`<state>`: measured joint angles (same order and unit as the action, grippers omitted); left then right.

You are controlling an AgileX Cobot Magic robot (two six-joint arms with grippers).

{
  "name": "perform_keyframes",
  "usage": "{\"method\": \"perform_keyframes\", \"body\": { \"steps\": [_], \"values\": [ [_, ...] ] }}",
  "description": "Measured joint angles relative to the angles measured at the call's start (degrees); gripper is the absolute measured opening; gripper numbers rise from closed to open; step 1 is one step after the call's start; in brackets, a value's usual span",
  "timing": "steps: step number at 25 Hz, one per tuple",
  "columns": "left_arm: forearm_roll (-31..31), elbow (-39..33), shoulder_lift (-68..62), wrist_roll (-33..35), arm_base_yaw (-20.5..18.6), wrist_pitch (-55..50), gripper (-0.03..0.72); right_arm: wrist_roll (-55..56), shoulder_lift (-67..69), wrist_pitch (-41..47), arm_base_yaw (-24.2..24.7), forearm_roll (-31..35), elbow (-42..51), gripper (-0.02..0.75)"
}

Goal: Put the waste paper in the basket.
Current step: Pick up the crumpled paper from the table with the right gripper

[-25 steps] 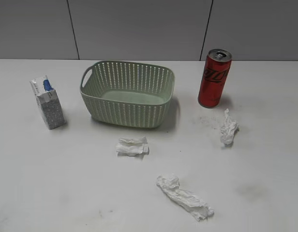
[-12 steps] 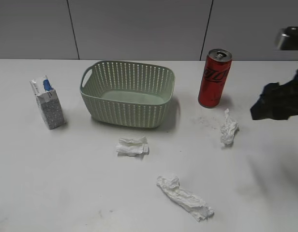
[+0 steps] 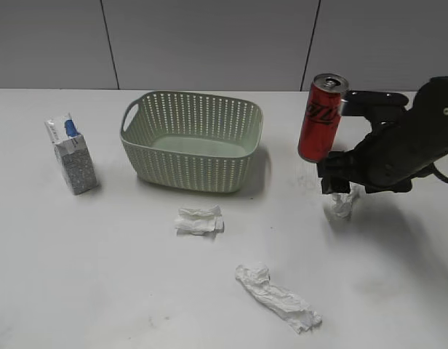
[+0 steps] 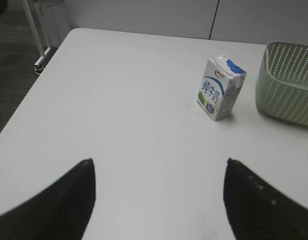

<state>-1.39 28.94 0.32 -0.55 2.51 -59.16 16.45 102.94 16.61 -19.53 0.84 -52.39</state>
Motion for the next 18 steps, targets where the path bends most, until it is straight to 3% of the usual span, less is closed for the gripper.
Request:
{"method": "perform_keyframes", "body": {
  "steps": [7,11,14,18],
  "values": [
    [0.00,0.00,0.00,0.01,0.00,0.00,0.591,0.42,9.73,-2.93,0.00,-0.84,-4.42,0.570],
    [0.00,0.00,0.00,-0.03,0.00,0.00,0.591,0.62,10.80,-2.94,0.00,-1.30,-5.29,0.500],
    [0.00,0.00,0.00,0.05,0.00,0.00,0.591,0.74,10.80,-2.40,0.00,-1.66,-5.29,0.370],
    [0.00,0.00,0.00,0.05,0.00,0.00,0.591,0.85,10.80,-0.57,0.00,-1.68,-5.52,0.116]
  ]
}}
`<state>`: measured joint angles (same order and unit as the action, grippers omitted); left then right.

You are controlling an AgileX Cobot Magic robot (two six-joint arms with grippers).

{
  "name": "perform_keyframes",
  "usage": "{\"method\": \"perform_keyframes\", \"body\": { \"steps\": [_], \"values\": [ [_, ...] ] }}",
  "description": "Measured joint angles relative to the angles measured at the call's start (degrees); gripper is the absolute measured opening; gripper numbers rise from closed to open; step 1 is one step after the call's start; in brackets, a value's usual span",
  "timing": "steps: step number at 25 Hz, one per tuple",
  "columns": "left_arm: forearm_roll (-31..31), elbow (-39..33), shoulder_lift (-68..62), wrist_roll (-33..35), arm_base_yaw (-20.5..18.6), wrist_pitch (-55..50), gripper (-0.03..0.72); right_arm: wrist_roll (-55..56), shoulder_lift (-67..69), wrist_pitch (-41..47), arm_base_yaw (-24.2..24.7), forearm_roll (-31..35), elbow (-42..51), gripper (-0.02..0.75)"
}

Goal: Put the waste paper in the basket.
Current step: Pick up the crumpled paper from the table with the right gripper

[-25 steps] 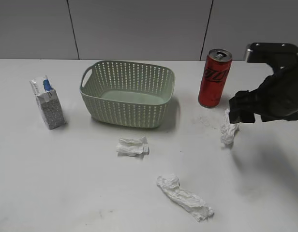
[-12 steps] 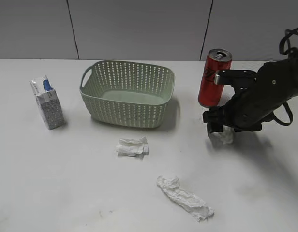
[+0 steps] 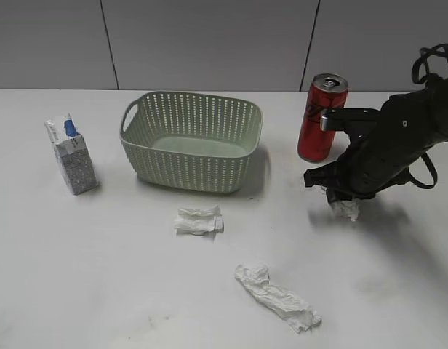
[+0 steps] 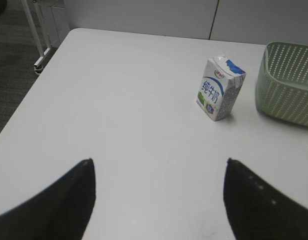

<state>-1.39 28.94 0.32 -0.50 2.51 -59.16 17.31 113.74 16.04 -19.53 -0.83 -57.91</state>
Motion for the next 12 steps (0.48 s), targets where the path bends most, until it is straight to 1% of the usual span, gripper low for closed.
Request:
{"method": "perform_keyframes", "body": {
  "steps": [1,2,7,12],
  "values": [
    [0.00,0.00,0.00,-0.06,0.00,0.00,0.591,0.00,0.00,0.23,0.00,0.00,-0.06,0.066],
    [0.00,0.00,0.00,-0.06,0.00,0.00,0.591,0.05,0.00,0.53,0.00,0.00,-0.11,0.045],
    [0.00,0.00,0.00,-0.07,0.00,0.00,0.591,0.00,-2.50,4.62,-0.17,0.00,0.16,0.042],
    [0.00,0.00,0.00,-0.06,0.00,0.00,0.591,-6.02,-11.13,4.71,-3.07,0.00,0.30,0.039]
  ]
}}
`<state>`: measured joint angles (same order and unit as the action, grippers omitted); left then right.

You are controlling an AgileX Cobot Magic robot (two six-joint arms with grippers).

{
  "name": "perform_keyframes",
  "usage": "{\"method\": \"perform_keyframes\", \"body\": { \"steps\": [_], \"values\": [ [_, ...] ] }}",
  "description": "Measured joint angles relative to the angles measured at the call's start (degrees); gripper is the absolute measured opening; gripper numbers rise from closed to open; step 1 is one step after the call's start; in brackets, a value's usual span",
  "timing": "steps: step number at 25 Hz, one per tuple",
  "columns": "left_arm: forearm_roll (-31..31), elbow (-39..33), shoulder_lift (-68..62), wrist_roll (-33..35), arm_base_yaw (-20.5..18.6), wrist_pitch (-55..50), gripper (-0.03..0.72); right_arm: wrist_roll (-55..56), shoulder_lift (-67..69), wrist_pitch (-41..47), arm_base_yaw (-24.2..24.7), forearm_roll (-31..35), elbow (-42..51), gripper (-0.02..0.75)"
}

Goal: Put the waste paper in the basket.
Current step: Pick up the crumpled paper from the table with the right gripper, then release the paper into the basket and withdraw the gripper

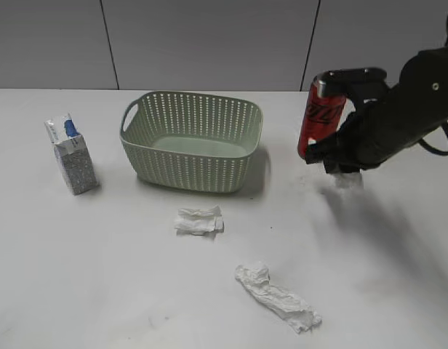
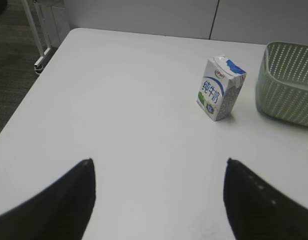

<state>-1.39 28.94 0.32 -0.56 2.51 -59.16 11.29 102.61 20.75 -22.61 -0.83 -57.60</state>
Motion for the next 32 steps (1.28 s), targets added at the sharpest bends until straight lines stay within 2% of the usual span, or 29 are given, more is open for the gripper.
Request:
{"method": "perform_keyframes", "body": {
  "steps": [5,9,14,19,21,23,24,27,28,30,32],
  "values": [
    [0.00,0.00,0.00,0.03,0.00,0.00,0.591,-3.90,-6.86,-7.00,-3.97,0.05,-2.18,0.038],
    [0.00,0.00,0.00,0.06,0.00,0.00,0.591,-4.25,-7.18,-12.99,-7.79,0.11,-7.03,0.038],
    [0.00,0.00,0.00,0.06,0.00,0.00,0.591,-4.31,-2.95,-22.82,-11.76,0.22,-11.55,0.037],
    [0.00,0.00,0.00,-0.02,0.00,0.00,0.591,-4.31,4.13,-35.54,-12.84,-0.26,-12.38,0.037],
    [0.00,0.00,0.00,-0.03,0.00,0.00,0.591,-4.31,7.04,-36.91,-12.84,-0.38,-12.51,0.046],
    [0.00,0.00,0.00,0.03,0.00,0.00,0.591,-4.31,9.35,-36.35,-12.84,-0.40,-12.51,0.109],
    [0.00,0.00,0.00,-0.02,0.00,0.00,0.591,-4.31,10.36,-35.67,-12.84,-0.40,-12.51,0.181],
    [0.00,0.00,0.00,-0.01,0.00,0.00,0.591,-4.31,11.96,-32.85,-12.84,-0.45,-12.51,0.483],
    [0.00,0.00,0.00,0.03,0.00,0.00,0.591,-4.31,12.02,-32.22,-12.84,-0.45,-12.51,0.560],
    [0.00,0.00,0.00,0.00,0.00,0.00,0.591,-4.31,12.02,-30.39,-12.84,-0.45,-12.56,0.607],
    [0.00,0.00,0.00,0.05,0.00,0.00,0.591,-4.31,11.95,-28.33,-12.84,-0.45,-12.68,0.622]
  ]
}}
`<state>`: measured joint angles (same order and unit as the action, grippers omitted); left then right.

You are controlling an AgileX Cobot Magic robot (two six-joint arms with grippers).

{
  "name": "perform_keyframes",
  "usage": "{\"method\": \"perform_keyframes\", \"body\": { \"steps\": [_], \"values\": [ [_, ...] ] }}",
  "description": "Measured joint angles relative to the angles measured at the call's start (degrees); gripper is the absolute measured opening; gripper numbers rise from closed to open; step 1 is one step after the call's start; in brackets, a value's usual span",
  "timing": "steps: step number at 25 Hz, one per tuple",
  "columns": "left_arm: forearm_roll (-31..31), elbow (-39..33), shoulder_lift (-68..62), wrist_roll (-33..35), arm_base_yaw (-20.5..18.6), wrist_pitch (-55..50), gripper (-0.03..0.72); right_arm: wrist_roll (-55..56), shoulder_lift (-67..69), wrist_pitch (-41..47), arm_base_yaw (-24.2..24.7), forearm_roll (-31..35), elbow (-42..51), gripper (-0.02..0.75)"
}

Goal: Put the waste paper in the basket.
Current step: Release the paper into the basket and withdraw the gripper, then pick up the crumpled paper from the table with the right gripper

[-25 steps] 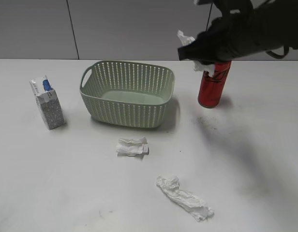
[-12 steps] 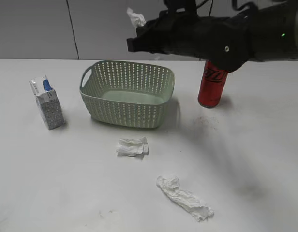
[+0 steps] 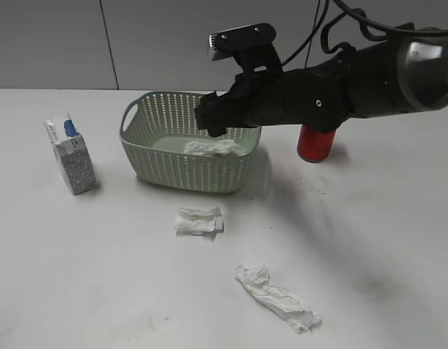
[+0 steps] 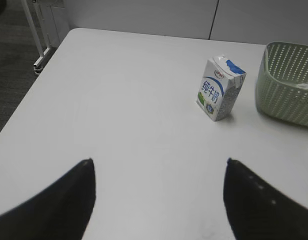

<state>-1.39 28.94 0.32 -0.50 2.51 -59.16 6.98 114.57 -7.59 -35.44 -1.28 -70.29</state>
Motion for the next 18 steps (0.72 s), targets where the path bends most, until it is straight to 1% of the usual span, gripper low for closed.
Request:
{"method": "perform_keyframes", "body": {
  "steps": [3,6,8,11,13,15,16,18],
  "values": [
    [0.00,0.00,0.00,-0.01,0.00,0.00,0.591,0.00,-1.39,4.02,0.00,0.00,0.01,0.627],
    [0.00,0.00,0.00,-0.08,0.00,0.00,0.591,0.00,-5.52,9.76,0.00,0.00,-0.19,0.627],
    [0.00,0.00,0.00,-0.01,0.00,0.00,0.591,0.00,-9.02,16.33,0.00,0.00,-0.39,0.624],
    [0.00,0.00,0.00,-0.02,0.00,0.00,0.591,-0.54,-14.47,29.19,0.00,0.51,-0.44,0.610],
    [0.00,0.00,0.00,-0.01,0.00,0.00,0.591,-3.67,-16.88,37.96,0.00,2.04,-0.46,0.596],
    [0.00,0.00,0.00,-0.06,0.00,0.00,0.591,-7.76,-17.74,46.18,0.00,5.34,0.08,0.592],
    [0.00,0.00,0.00,-0.06,0.00,0.00,0.591,-10.05,-17.95,48.94,-0.05,7.24,1.09,0.591],
    [0.00,0.00,0.00,-0.01,0.00,0.00,0.591,-13.65,-18.05,51.03,-0.39,11.82,4.37,0.592]
  ]
}}
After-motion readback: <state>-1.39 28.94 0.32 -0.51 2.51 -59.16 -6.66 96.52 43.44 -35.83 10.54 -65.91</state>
